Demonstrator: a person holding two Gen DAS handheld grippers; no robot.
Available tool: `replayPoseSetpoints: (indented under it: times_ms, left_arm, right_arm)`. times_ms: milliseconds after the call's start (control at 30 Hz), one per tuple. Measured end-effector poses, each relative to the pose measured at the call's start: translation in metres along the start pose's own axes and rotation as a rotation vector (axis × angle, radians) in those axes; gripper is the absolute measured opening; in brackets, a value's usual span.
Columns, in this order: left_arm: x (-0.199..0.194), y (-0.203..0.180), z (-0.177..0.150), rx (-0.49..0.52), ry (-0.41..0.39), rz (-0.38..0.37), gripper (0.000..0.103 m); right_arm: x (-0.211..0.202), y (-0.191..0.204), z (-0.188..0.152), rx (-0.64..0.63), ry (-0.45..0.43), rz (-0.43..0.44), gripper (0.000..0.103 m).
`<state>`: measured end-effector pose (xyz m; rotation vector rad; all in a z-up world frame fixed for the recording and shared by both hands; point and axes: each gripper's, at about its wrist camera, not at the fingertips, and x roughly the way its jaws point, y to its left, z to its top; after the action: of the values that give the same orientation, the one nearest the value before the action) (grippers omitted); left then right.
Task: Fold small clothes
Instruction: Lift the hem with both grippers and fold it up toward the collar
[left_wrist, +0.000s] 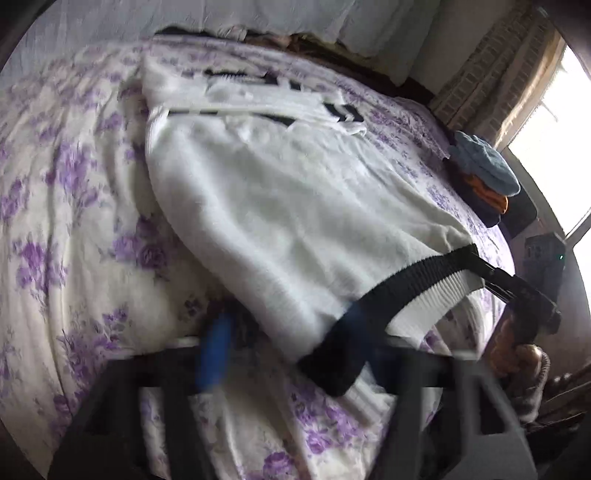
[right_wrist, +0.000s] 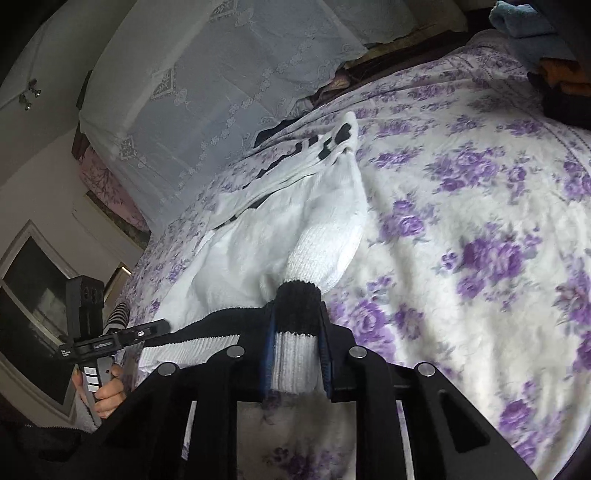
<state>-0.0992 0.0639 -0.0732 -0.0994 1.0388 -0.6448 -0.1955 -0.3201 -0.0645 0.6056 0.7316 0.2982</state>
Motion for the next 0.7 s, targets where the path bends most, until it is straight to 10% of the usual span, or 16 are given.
replayPoseSetpoints:
  times_ms: [400, 433, 467, 533, 700]
  left_arm:
    - [0.035, 0.005, 0.013, -0.043, -0.024, 0.063, 0.097]
    - [0.034, 0.001, 0.015, -0.029, -0.028, 0.077, 0.09]
    - [0.03, -0.002, 0.015, -0.01, -0.037, 0.079, 0.05]
    - [0.02, -0.002, 0.013, 0.004, -0.022, 0.066, 0.014]
    - [-0.018, 0.015, 0.008, -0.041, -0.047, 0.045, 0.013]
  right_arm:
    - [0.014, -0.016, -0.007, 0.046, 0.046, -0.02, 0.021]
    - [0.014, -0.016, -0.007, 0.049, 0.045, -0.017, 0.021]
    - [0.013, -0.016, -0.007, 0.05, 0.045, -0.016, 0.022]
    - [0.013, -0.016, -0.006, 0.053, 0.044, -0.009, 0.022]
    - [0.012, -0.011, -0.009, 0.039, 0.069, 0.032, 0.025]
